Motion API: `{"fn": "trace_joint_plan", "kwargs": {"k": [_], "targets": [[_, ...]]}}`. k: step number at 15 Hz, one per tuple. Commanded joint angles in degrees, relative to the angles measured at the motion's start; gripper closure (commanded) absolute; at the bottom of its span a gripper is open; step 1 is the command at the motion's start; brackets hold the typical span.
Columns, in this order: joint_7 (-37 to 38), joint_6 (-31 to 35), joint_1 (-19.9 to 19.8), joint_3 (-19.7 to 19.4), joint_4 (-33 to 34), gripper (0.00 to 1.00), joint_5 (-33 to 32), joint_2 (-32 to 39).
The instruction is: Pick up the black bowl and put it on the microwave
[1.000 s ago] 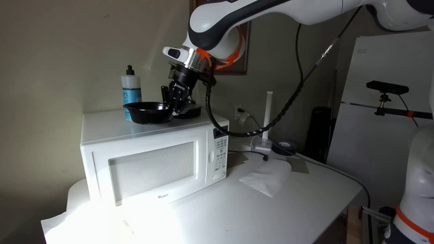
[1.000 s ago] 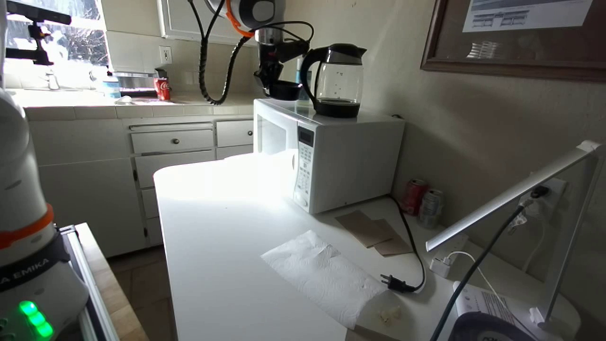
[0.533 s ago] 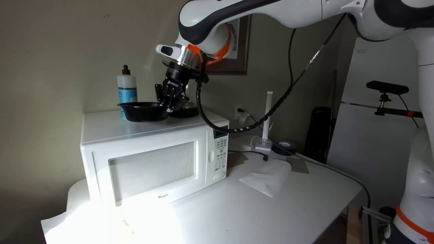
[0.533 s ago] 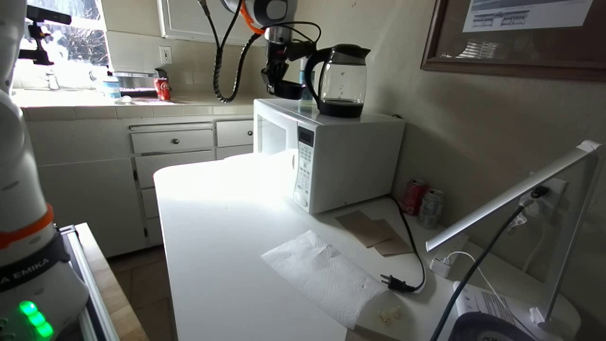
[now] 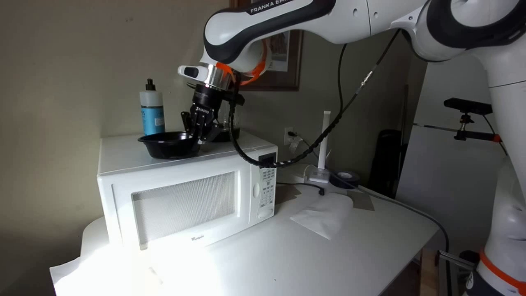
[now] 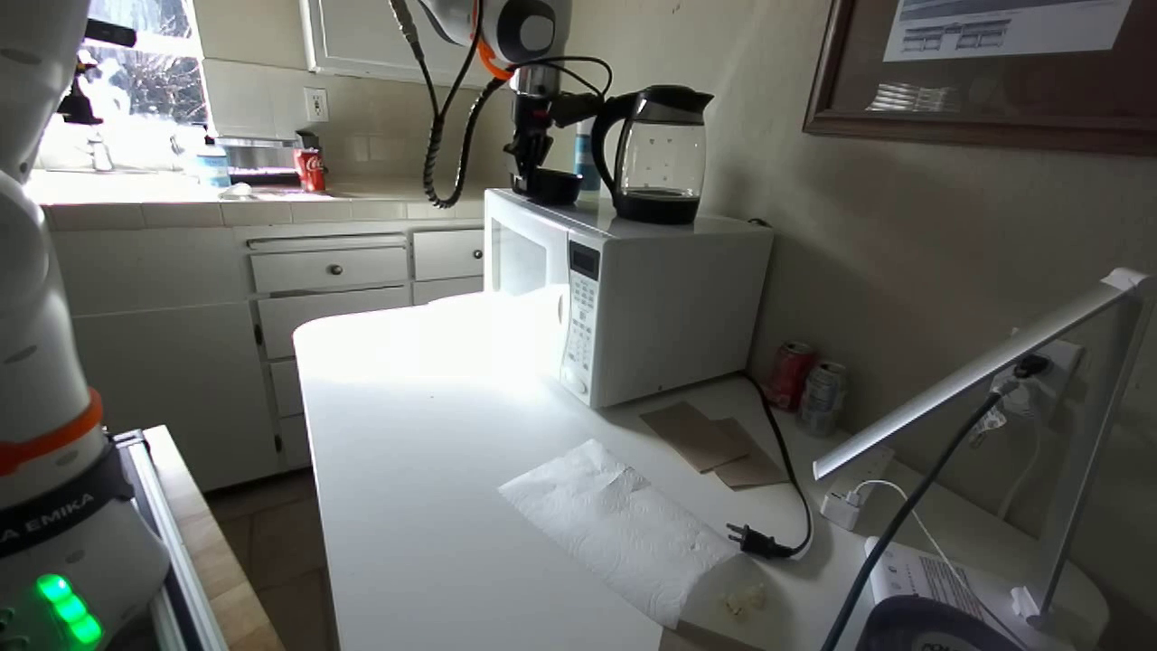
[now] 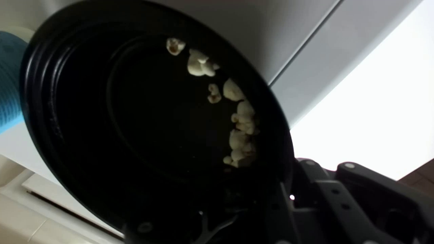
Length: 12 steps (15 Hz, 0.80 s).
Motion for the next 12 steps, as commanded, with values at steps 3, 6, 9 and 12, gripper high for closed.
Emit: {"fn": "trace_joint_plan", "kwargs": {"k": [3, 6, 9, 12], "targets": [[4.38, -0.11, 1.08, 0.66, 4.36, 0.99, -5.53, 4.33], [5.22, -0.44, 1.07, 1.29, 5.36, 0.68, -5.99, 4.64], [5.91, -0.30, 1.08, 2.12, 3.50, 0.48, -5.26, 2.76], [7.71, 0.80, 2.01, 2.46, -0.81, 0.26, -6.71, -1.47]]}}
